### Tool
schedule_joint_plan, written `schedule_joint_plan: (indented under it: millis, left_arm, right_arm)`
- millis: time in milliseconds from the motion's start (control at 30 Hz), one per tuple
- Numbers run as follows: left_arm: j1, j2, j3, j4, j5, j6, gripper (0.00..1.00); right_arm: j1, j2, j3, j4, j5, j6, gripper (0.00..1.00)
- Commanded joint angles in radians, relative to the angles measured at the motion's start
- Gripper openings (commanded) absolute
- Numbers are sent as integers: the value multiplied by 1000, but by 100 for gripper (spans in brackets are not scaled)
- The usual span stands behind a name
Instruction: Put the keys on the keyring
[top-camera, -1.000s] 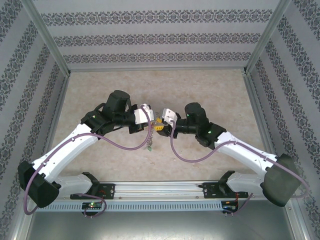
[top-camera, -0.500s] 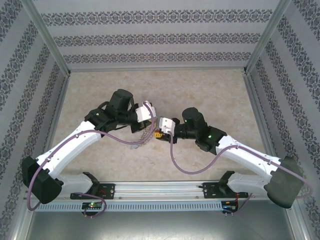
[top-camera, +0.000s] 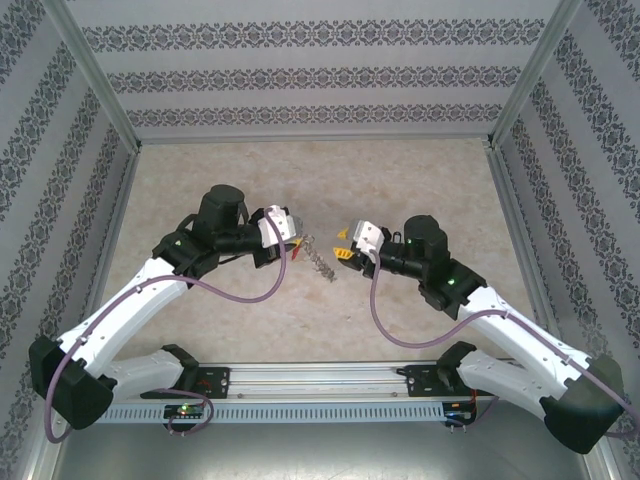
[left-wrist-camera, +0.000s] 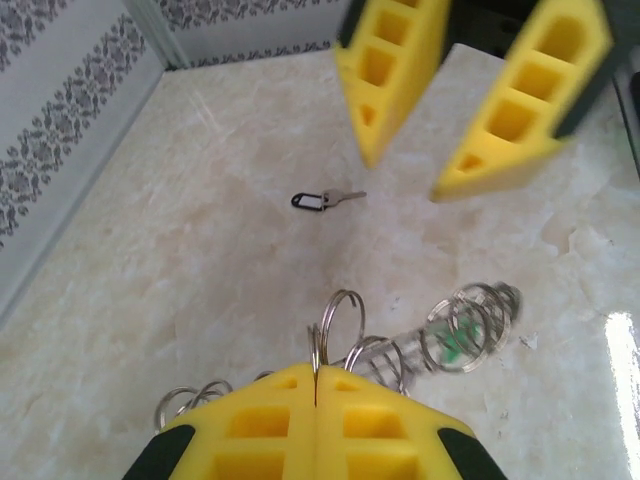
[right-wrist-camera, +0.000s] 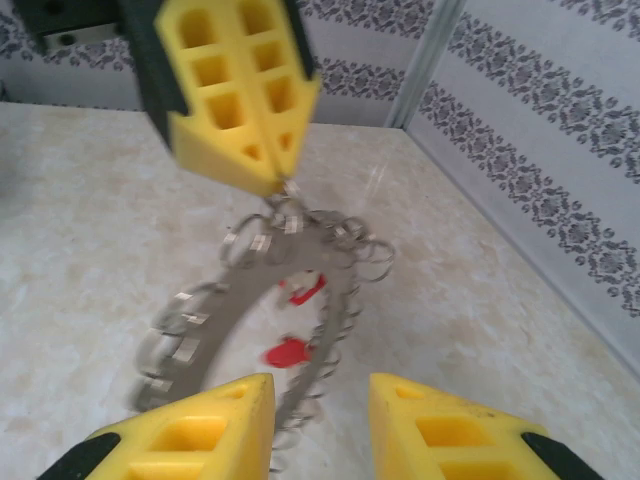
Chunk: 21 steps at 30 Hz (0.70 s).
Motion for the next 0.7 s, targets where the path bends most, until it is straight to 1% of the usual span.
schedule_joint_plan:
  millis: [0,33,67,133,167,200,267,433,533,567,633,667]
  left_arm:
    - [10,-33,-9,96,69,50,0]
    - [11,-34,-8,93,68,50,0]
    - [11,-32,-5,90,64,49,0]
    - [11,-26,4,81,51,40,0]
    - [11,-21,9,75,47,39,0]
    - [10,-17,11,72,44,38,0]
    - [10,-13,16,70,39,32,0]
    - [10,-13,14,84,36,21,0]
    - [10,-15,13,82,37,21,0]
    - [10,-18,13,82,34,23,0]
    - [10,-21,11,82,32,22,0]
    - [11,-22,11,84,32,21,0]
  right_arm:
    - [-17,21,62,0,-4,58,29]
    - [-17,39,83,-11,-20,69,29]
    - [-20,54,102,-15,-72,76,30]
    - [-20,82,129,-18,-227,90,36]
    - [-20,101,146,-10,-281,129,36]
    - [-18,123,162,-2,-291,170,35]
    - [2,162,195,-15,-253,233,34]
    - [70,210,202,-5,-197,250,37]
    - [77,221,188,4,-71,292,38]
    - [70,222,185,6,-56,308,39]
    - [48,227,166,32,-61,349,38]
    - [40,233,160,40,-98,356,37]
